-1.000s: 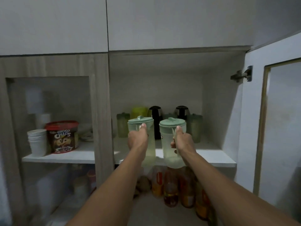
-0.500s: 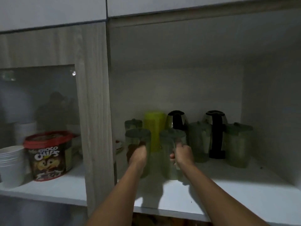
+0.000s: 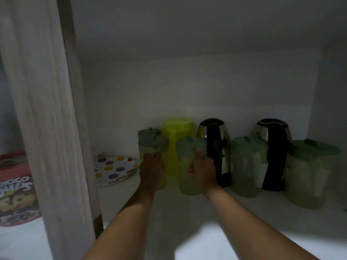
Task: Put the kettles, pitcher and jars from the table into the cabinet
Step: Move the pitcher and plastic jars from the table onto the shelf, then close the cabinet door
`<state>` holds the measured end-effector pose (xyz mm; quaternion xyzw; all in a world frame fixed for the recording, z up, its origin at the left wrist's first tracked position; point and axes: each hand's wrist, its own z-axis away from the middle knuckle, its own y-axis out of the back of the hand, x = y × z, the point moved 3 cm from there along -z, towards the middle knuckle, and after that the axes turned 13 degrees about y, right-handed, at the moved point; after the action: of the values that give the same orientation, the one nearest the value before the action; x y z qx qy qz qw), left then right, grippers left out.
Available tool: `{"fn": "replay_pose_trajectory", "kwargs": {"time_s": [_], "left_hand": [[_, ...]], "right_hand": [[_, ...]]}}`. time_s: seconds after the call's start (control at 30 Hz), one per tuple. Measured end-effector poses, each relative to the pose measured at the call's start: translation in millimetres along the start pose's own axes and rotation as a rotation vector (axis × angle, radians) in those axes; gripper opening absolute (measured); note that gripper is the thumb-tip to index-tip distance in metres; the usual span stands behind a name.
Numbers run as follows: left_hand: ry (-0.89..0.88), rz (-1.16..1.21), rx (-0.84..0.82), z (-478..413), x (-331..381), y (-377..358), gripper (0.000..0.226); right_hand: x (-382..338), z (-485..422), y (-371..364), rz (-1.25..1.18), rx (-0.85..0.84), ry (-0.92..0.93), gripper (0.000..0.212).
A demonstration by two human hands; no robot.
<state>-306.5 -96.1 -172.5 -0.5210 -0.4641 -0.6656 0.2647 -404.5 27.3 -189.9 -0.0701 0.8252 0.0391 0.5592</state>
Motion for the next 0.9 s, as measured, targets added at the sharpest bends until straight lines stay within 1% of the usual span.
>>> {"fn": "replay_pose_trajectory", "kwargs": {"time_s": [0.03,0.13,0.17,0.27,0.3,0.33,0.4,0.43,0.53,0.6,0.67,0.7,0.77,0.8,0.9], "left_hand": [[-0.001,0.026,0.0,-3.0,-0.4,-2.8,0.053],[0.068,0.069,0.004,-4.8,-4.8,-9.0,0.061],[0.101,0.129,0.001,-3.4,-6.3,-9.3,0.066],[0.174,0.3,0.042,5.5,-12.8,-7.4,0.08],[0.197,0.325,0.053,10.2,-16.6,-7.9,0.082],[0.229,0.344,0.047,17.4,-21.5,-8.3,0.081],[0.252,0.356,0.006,33.7,-32.5,-11.3,0.074],[0.224,0.33,-0.021,40.3,-37.6,-14.9,0.069],[0.111,0.219,-0.138,64.0,-49.3,-17.8,0.058],[-0.047,0.098,-0.177,84.8,-47.5,-16.3,0.049],[-0.262,0.003,-0.182,111.5,-37.9,-19.4,0.043],[-0.294,-0.004,-0.248,128.9,-32.1,-22.5,0.044],[-0.262,0.029,-0.507,173.3,-21.9,-31.2,0.049],[-0.283,0.045,-0.59,198.1,-18.0,-35.2,0.051],[-0.371,0.079,-0.746,279.2,-6.8,-37.6,0.053]], "right_hand": [[-0.8,1.7,-0.2,0.001,0.005,-0.001,0.058],[-1.6,4.3,-0.4,0.031,0.036,0.003,0.059],[-4.0,6.6,-0.1,0.056,0.042,0.01,0.061],[-6.9,15.2,2.3,0.159,0.065,0.009,0.076],[-8.4,20.4,3.8,0.174,0.089,-0.008,0.084],[-8.9,26.0,7.3,0.179,0.129,-0.016,0.087],[-13.3,44.0,18.3,0.209,0.222,-0.009,0.077],[-15.1,54.2,25.2,0.244,0.253,-0.021,0.073],[-15.0,88.1,53.1,0.395,0.294,-0.118,0.072],[-22.8,115.2,81.4,0.491,0.362,-0.172,0.067],[-34.2,141.9,114.7,0.555,0.436,-0.184,0.066],[-43.0,157.1,132.8,0.587,0.47,-0.189,0.068],[-63.3,188.9,173.0,0.647,0.559,-0.196,0.072],[-73.5,205.6,194.3,0.676,0.612,-0.192,0.072],[-111.1,260.4,257.1,0.754,0.771,-0.193,0.069]]}}
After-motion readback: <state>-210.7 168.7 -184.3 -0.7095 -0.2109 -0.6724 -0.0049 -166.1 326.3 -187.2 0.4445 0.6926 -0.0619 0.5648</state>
